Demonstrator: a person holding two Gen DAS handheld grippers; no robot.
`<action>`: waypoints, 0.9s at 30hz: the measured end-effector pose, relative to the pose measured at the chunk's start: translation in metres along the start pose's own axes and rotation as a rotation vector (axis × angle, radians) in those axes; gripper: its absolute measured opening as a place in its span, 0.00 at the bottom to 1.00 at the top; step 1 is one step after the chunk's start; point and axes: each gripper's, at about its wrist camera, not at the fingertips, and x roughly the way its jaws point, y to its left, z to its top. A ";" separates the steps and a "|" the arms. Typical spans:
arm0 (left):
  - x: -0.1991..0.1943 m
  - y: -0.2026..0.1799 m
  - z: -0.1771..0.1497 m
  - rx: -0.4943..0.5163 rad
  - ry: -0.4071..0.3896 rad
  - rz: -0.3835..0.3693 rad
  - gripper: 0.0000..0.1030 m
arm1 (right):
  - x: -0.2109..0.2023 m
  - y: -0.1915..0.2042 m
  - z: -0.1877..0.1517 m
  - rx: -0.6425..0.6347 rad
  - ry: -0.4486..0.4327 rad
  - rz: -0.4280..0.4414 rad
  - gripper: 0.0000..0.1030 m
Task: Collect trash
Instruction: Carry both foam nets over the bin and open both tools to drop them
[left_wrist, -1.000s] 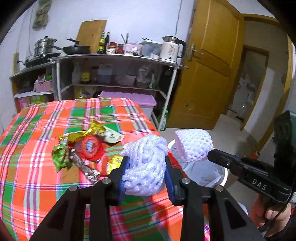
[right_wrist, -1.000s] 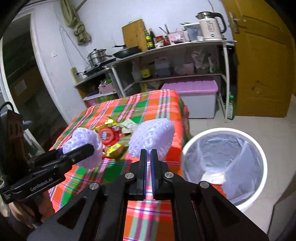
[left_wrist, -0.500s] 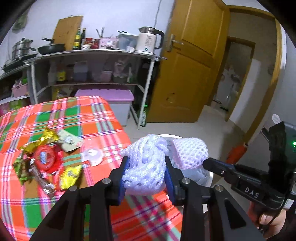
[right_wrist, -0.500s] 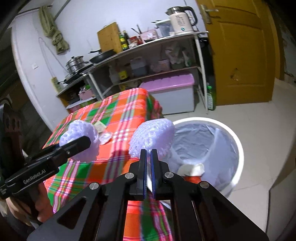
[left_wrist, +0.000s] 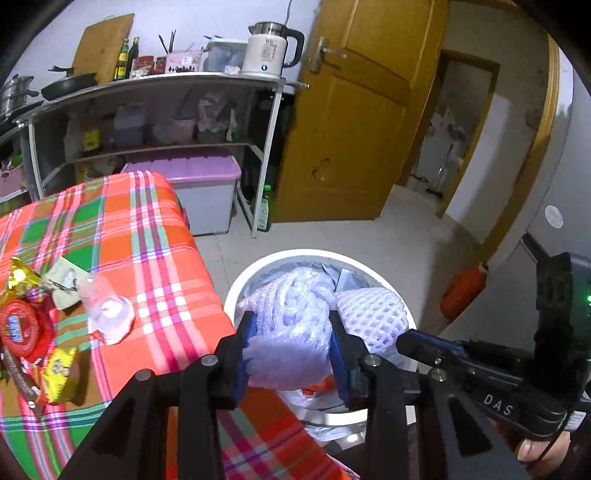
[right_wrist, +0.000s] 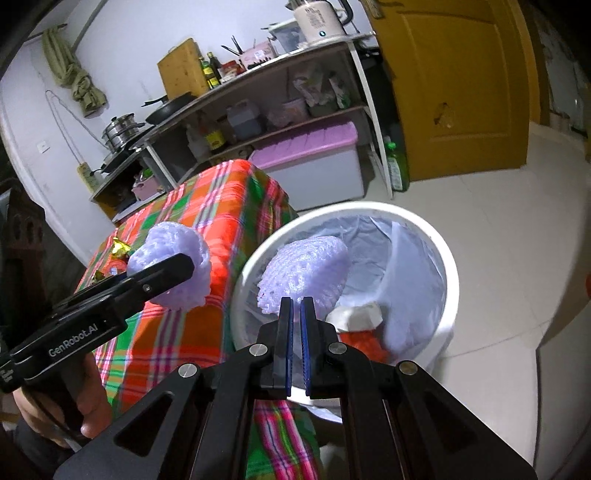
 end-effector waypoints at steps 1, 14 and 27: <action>0.003 0.000 0.000 0.001 0.007 0.002 0.37 | 0.003 -0.003 0.000 0.006 0.009 -0.004 0.04; 0.030 0.002 -0.001 -0.004 0.051 0.032 0.48 | 0.023 -0.029 -0.008 0.067 0.077 -0.040 0.19; 0.001 0.000 0.001 -0.001 -0.021 0.085 0.48 | -0.003 -0.014 -0.002 0.031 0.008 -0.033 0.21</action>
